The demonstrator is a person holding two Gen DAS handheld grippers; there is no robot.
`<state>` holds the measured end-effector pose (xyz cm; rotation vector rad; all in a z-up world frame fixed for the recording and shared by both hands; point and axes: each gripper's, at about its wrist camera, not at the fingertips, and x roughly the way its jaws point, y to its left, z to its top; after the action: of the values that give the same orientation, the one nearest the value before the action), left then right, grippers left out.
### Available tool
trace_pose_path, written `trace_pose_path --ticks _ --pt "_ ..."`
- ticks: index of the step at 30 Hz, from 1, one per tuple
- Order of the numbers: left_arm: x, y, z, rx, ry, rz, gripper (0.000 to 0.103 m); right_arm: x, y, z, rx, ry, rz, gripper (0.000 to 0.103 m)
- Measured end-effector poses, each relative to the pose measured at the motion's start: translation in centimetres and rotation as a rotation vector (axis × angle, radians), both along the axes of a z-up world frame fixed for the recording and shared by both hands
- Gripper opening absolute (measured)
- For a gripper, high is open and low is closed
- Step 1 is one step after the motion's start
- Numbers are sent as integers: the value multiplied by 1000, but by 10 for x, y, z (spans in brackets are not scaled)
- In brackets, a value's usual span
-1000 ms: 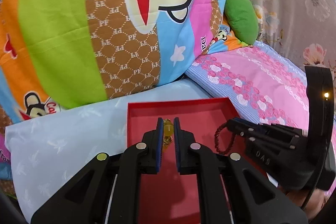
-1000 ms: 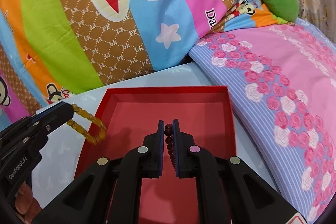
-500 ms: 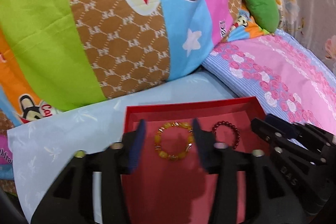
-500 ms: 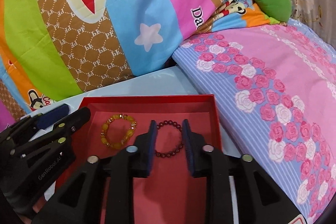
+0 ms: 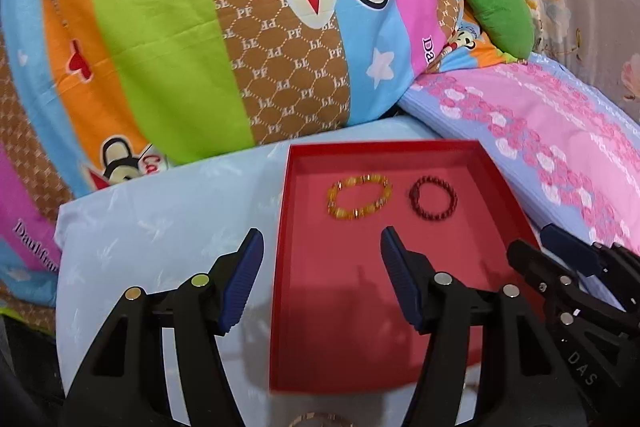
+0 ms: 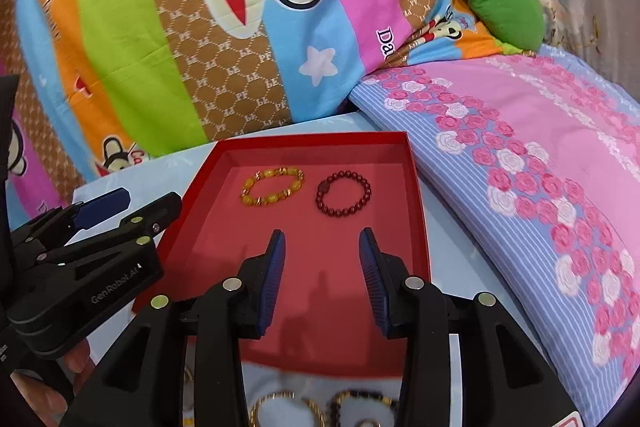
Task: Organize jewelry
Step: 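Open both tools to drop the bracelets inside the red box, then lower the left tool onto the orange round-bead bracelet and close it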
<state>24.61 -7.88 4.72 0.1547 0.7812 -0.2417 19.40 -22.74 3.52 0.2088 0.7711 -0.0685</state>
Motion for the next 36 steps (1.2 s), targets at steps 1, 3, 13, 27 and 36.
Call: trace_pose_path --ticks 1,3,13,27,36 --pt "-12 3 -3 3 2 4 58 -13 5 1 -14 -10 3 40" --pt "-28 7 -6 -2 14 4 58 -29 10 0 -20 -18 8 42" --pt "-111 22 -24 -20 43 13 58 -113 29 -14 -23 -16 -5 45" --pt "-181 59 -64 -50 126 50 63 -185 33 -59 13 73 -21 45" --pt "-182 60 -77 -68 152 40 63 -195 36 -68 5 90 -21 45"
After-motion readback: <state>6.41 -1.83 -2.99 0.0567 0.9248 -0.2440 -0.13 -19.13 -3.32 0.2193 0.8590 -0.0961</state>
